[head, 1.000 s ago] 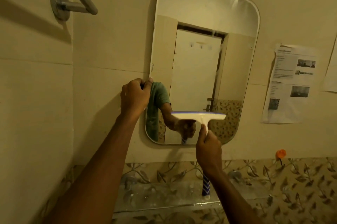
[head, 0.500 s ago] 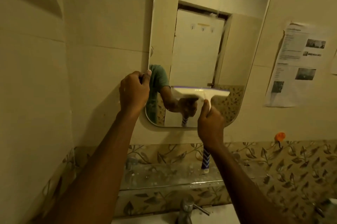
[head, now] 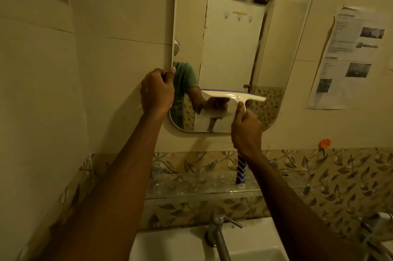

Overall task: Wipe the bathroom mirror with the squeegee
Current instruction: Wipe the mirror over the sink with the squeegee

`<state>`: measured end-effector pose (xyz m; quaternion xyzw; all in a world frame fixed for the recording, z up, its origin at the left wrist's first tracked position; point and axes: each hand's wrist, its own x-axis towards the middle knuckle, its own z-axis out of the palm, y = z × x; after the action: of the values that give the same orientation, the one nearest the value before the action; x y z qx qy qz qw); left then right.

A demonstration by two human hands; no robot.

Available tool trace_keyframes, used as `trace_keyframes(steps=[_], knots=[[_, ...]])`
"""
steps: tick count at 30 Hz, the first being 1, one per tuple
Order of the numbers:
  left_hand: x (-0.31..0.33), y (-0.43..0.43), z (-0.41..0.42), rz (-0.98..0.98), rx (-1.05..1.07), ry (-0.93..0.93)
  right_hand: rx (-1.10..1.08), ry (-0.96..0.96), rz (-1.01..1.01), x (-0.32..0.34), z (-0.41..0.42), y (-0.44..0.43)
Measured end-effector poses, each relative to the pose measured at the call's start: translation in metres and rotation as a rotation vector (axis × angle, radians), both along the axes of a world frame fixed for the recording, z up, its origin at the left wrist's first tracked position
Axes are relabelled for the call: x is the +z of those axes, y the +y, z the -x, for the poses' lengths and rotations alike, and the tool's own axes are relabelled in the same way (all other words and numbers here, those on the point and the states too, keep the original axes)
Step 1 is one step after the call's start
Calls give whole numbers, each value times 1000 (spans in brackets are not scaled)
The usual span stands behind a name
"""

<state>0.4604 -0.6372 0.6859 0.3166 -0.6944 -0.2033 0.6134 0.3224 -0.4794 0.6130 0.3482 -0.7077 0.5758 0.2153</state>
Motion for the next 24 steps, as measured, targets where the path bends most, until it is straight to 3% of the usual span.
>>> trace_keyframes(steps=[8,21,24], knots=[[-1,1,0,40,17,8,-54,-114,-105,-80,-7,-1],[2,4,-5,-39,-32,49,-59,-145,-188,-116,-11,17],[6,-1,-14,-92,-89,53,-63,-106,-122,-108,-12,19]])
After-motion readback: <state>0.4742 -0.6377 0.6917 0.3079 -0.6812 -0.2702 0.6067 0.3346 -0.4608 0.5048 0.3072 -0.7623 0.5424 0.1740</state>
